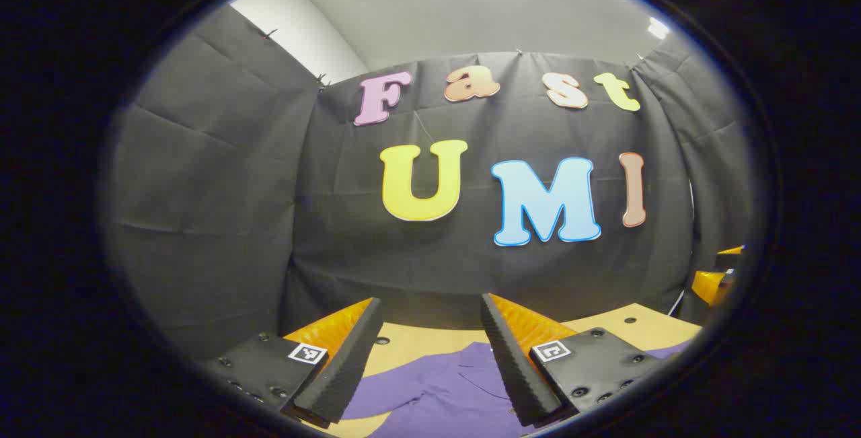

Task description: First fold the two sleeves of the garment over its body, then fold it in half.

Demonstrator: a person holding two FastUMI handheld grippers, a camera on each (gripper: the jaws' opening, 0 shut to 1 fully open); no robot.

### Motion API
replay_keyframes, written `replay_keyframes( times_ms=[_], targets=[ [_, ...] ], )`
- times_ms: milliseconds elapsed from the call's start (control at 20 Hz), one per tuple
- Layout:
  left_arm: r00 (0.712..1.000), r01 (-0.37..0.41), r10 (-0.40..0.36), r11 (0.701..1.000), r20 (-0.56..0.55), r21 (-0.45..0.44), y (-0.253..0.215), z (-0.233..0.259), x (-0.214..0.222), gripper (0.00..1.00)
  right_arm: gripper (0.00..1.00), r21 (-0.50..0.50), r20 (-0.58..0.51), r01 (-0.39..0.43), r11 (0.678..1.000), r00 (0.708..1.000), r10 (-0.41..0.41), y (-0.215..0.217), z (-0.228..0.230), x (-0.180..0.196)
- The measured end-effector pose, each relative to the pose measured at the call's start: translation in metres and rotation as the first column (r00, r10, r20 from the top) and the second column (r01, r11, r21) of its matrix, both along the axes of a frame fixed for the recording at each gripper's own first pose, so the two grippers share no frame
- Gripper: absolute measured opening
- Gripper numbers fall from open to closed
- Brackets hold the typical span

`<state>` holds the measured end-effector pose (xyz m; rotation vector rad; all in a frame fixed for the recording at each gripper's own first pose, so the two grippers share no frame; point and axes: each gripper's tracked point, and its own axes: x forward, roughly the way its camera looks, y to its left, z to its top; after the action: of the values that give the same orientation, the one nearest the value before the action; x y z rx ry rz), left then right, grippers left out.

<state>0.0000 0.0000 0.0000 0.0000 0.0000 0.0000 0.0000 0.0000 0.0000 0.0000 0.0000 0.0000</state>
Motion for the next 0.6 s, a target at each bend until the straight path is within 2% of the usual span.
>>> replay_keyframes(
  times_ms=[100, 200, 350, 600],
  targets=[
    [0.999, 0.034, -0.034, 0.999, -0.004, 0.026, -0.003, -0.002, 0.006, 0.94, 0.94, -0.033, -0.03, 0.041, 0.999, 0.999, -0.042, -0.003, -0.008, 0.005],
    [0.998, 0.061, -0.062, 0.997, 0.0, 0.044, -0.007, -0.003, 0.008, 0.94, 0.94, -0.034, -0.032, 0.047, 0.998, 0.998, -0.048, 0.003, -0.008, 0.005],
    [0.994, 0.106, -0.106, 0.994, -0.009, 0.026, -0.012, -0.008, 0.013, 0.94, 0.94, -0.034, -0.039, 0.058, 0.998, 0.997, -0.06, 0.005, -0.01, 0.006],
    [0.995, 0.1, -0.099, 0.995, -0.021, 0.009, -0.002, -0.016, 0.02, 0.95, 0.94, -0.038, -0.048, 0.062, 0.997, 0.997, -0.064, 0.009, -0.009, 0.008]
  ],
)
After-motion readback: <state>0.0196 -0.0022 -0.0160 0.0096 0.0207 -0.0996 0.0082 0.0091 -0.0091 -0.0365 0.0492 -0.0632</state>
